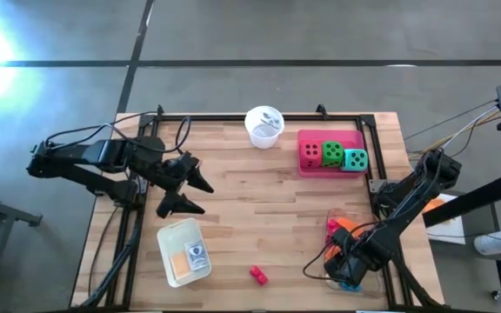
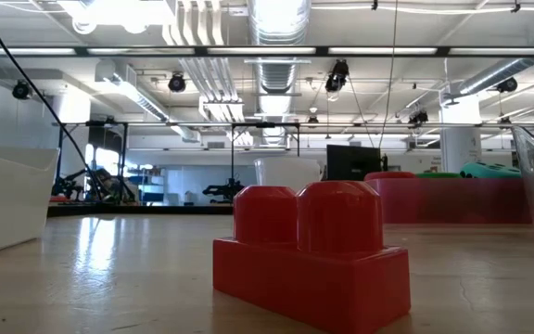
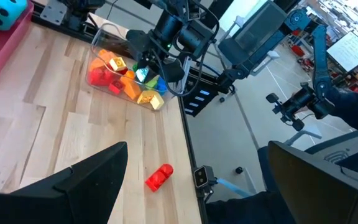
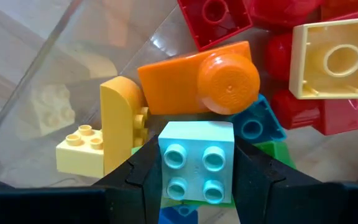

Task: Pick & Place Toys
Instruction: Put the light blue game piece into the transparent bin, then put the red game piece into the transparent bin

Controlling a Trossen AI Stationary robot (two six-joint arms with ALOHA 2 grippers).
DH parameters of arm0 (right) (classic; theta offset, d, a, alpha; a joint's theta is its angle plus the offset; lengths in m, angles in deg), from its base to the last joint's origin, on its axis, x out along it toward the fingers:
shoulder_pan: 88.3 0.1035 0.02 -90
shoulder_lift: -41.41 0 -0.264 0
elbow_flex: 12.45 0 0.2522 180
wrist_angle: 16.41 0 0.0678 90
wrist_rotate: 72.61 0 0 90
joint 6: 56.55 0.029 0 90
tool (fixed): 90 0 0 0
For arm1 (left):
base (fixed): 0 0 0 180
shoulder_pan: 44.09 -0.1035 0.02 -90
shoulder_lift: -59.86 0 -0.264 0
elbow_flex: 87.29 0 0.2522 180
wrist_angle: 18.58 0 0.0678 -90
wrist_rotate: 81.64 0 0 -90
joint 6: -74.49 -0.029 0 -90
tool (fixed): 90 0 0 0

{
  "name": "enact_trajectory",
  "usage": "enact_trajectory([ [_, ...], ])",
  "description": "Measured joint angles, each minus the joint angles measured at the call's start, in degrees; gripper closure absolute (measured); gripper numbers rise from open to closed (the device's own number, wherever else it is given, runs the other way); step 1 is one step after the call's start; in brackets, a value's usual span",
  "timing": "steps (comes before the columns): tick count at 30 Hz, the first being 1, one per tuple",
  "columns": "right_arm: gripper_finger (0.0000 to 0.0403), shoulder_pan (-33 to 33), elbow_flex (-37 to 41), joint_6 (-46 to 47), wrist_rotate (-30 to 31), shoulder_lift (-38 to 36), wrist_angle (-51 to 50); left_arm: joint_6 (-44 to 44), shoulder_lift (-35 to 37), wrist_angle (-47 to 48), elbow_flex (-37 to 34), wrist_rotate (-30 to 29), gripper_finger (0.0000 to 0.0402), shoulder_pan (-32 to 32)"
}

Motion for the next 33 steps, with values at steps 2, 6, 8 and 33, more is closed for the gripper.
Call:
enact_trajectory([
  [2, 0.0271, 0.0, -0.2, -0.3, 0.0, 0.0, 0.0, 0.0, 0.0, 0.0, 0.0, 0.0, 0.0014, 0.0],
  [6, 0.0271, 0.0, -0.8, -1.4, 0.0, 0.0, 0.2, 0.0, 0.0, 0.0, 0.0, 0.0, 0.0014, 0.0],
  [8, 0.0260, 0.0, -1.0, -1.7, 0.0, 0.0, 0.2, 0.0, 0.0, 0.0, 0.0, 0.0, 0.0014, 0.0],
  [33, 0.0032, 0.0, -7.3, -1.4, -0.3, -0.1, -3.4, 0.5, 0.1, 2.2, 0.0, 0.0, 0.0014, 0.2],
])
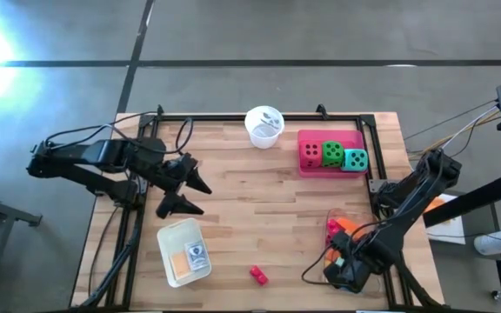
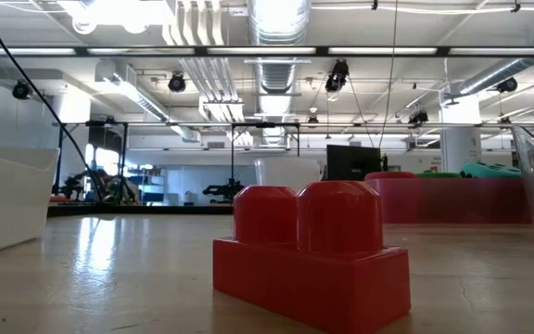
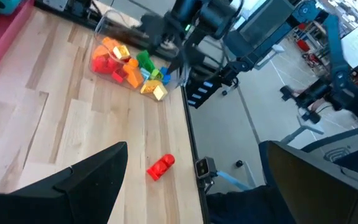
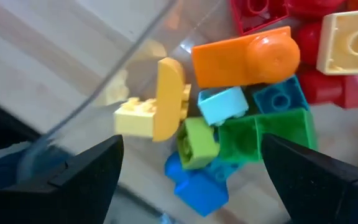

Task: Pick & Place Toys
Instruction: Put the red game piece into the transparent bin

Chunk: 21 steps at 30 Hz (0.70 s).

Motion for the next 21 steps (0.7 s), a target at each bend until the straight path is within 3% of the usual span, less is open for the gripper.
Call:
enact_trajectory([
  [8, 0.0031, -1.1, -13.2, 0.0, 3.5, 0.3, -6.3, 1.2, 2.3, 1.4, 0.0, -1.2, 0.0014, 1.7],
  [13, 0.0031, -5.6, -19.9, -2.0, 7.0, 3.4, -6.3, 1.2, 4.8, 2.5, 0.0, -4.2, 0.0014, 3.4],
  [21, 0.0031, -15.5, -34.2, -19.0, 6.5, 16.8, -6.4, 1.2, 7.5, 6.3, 0.0, -6.7, 0.0014, 6.0],
])
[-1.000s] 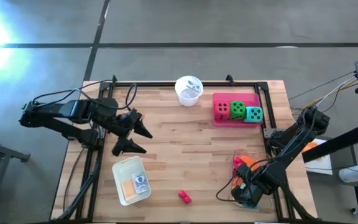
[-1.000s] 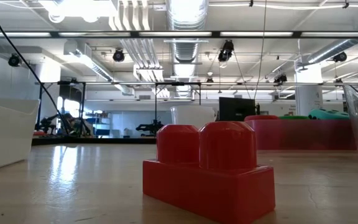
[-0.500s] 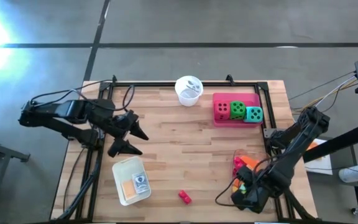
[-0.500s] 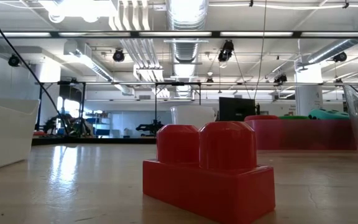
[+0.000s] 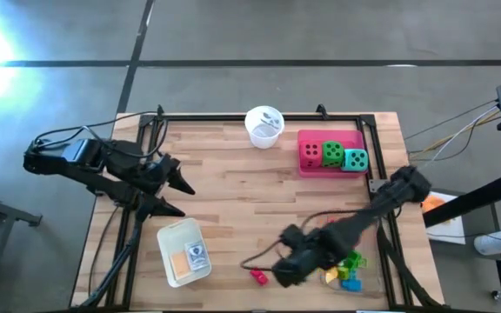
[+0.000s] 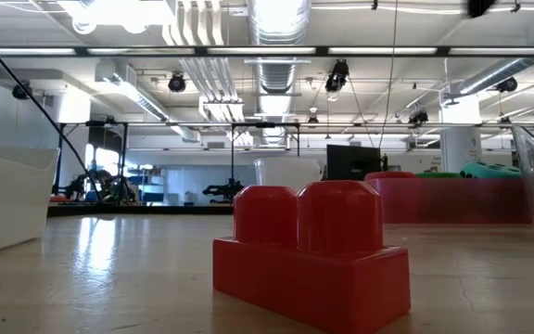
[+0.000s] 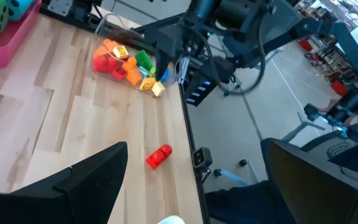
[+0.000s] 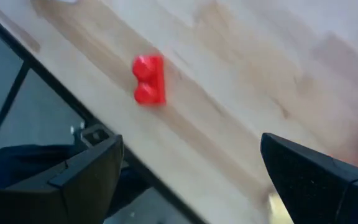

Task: Pick & Place Toys
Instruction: Put the red game piece into the transparent bin

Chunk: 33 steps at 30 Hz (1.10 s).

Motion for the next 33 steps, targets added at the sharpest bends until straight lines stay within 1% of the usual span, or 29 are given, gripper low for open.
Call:
enact_trajectory([
  [3, 0.0031, -2.9, -5.7, -5.6, 0.0, 4.9, -1.4, 0.0, 0.5, 1.2, 0.0, -0.1, 0.0014, 0.1],
  [9, 0.0031, -7.1, -15.6, -13.3, -1.4, 14.2, -3.8, 0.0, 0.9, 2.9, 0.0, -0.1, 0.0014, 0.1],
  [13, 0.0031, -7.5, -20.5, -14.9, -3.5, 20.1, -4.4, 0.0, 1.8, 4.8, 0.0, -0.1, 0.0014, 0.1],
  [20, 0.0031, -6.6, -26.1, -18.2, -7.3, 27.2, -4.4, 0.0, 4.0, 7.0, 0.0, -0.1, 0.0014, 0.1],
  [22, 0.0031, -6.4, -27.2, -19.2, -7.6, 29.0, -4.6, 0.0, 4.7, 7.2, 0.0, -0.1, 0.0014, 0.1],
  [33, 0.0031, -5.6, -27.7, -22.2, -7.7, 34.7, -4.6, 0.1, 5.6, 8.5, 0.0, -0.2, 0.0014, 0.2],
])
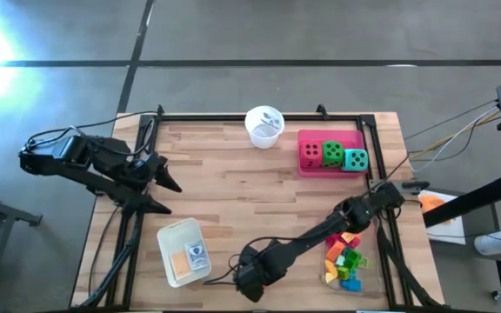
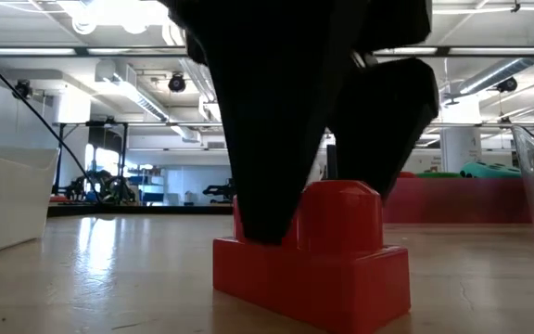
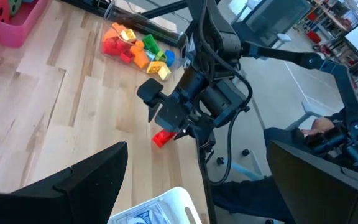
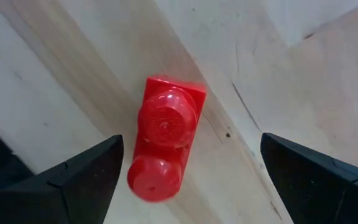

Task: Pick & Place Toys
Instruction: Put the red game piece into the transparent bin

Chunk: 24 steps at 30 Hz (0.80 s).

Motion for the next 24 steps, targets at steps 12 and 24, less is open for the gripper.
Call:
enact_trajectory([
  [12, 0.0067, 0.8, 1.2, -1.1, -0.3, 1.7, -0.1, 0.1, 0.0, 0.0, 0.0, -0.2, 0.0014, 0.0],
  [24, 0.0284, 0.7, 2.3, -1.8, -0.7, 1.4, -1.8, 0.0, 0.0, 0.5, -0.1, -0.2, 0.0014, 0.0],
])
